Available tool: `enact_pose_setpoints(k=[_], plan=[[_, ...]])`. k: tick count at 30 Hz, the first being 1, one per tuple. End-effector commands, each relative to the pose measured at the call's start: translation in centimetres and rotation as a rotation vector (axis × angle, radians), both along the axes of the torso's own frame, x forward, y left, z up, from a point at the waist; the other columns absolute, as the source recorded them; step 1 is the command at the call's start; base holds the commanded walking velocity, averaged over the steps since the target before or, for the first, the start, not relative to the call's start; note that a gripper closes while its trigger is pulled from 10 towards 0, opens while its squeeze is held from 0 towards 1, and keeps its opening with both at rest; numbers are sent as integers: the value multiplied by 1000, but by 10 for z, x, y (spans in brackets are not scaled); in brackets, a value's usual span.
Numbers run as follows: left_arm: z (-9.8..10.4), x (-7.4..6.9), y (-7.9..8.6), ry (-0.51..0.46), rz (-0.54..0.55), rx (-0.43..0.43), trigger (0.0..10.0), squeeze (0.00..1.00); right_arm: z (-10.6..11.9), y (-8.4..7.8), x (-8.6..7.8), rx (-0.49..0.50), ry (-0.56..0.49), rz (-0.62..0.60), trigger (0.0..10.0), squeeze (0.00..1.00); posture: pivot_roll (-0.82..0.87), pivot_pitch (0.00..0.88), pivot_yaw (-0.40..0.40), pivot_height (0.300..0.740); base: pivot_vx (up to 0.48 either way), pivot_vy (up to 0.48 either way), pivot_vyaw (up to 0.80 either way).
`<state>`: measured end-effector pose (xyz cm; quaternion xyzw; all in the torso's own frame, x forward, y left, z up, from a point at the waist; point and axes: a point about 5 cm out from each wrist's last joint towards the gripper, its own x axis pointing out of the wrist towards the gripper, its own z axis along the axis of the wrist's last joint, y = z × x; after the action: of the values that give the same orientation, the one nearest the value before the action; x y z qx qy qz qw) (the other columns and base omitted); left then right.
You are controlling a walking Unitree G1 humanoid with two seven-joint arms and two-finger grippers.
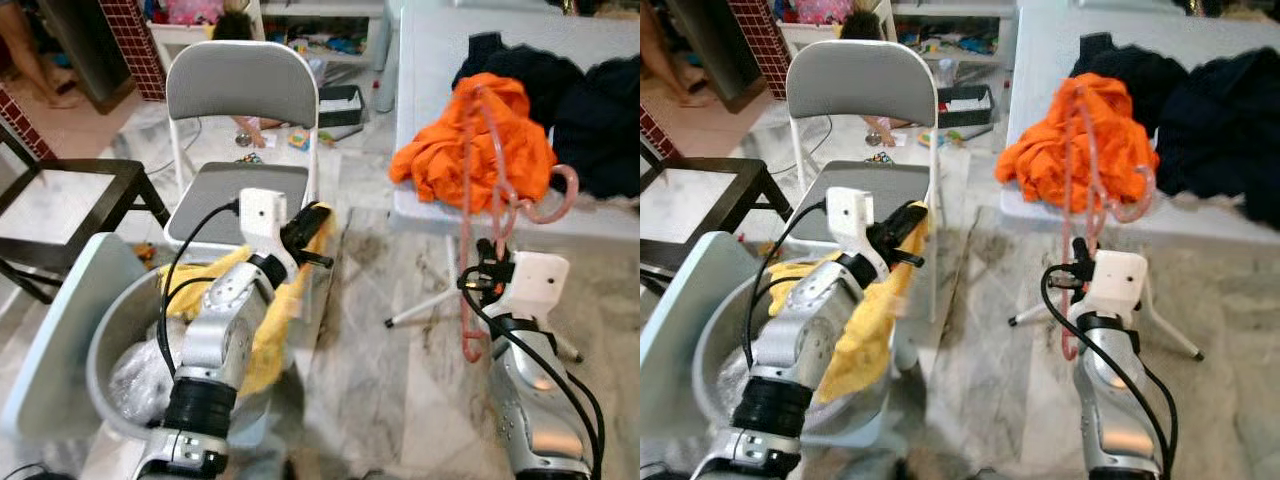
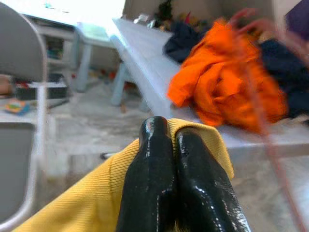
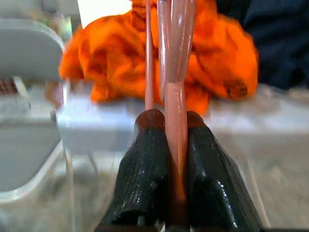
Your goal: Hang hanger
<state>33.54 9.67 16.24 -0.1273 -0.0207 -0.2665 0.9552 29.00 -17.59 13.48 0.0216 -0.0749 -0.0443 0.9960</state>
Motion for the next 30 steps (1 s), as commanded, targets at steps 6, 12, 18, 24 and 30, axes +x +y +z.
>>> enact_pose_setpoints(k=[6,12,18,24,30], plan=[[6,-5,-8,-20,-24,-41,0,0,-6,-7,-5,-9,23,-24,10000,0,-61,142,43,740,89,-86,0],[5,-6,-6,-19,-8,-44,0,0,-6,-5,-4,-11,25,-5,10000,0,-53,144,36,740,0,0,0],[3,-7,-6,-13,-13,-32,0,0,-6,-6,-1,-31,44,52,10000,0,-48,145,33,740,0,0,0],[7,-9,-7,-21,-19,-34,0,0,4,-27,3,-64,24,31,10000,0,-47,149,28,740,0,0,0],[5,-11,-8,-26,-14,-12,0,0,5,-30,0,-64,15,12,10000,0,-49,157,28,740,0,0,0]])
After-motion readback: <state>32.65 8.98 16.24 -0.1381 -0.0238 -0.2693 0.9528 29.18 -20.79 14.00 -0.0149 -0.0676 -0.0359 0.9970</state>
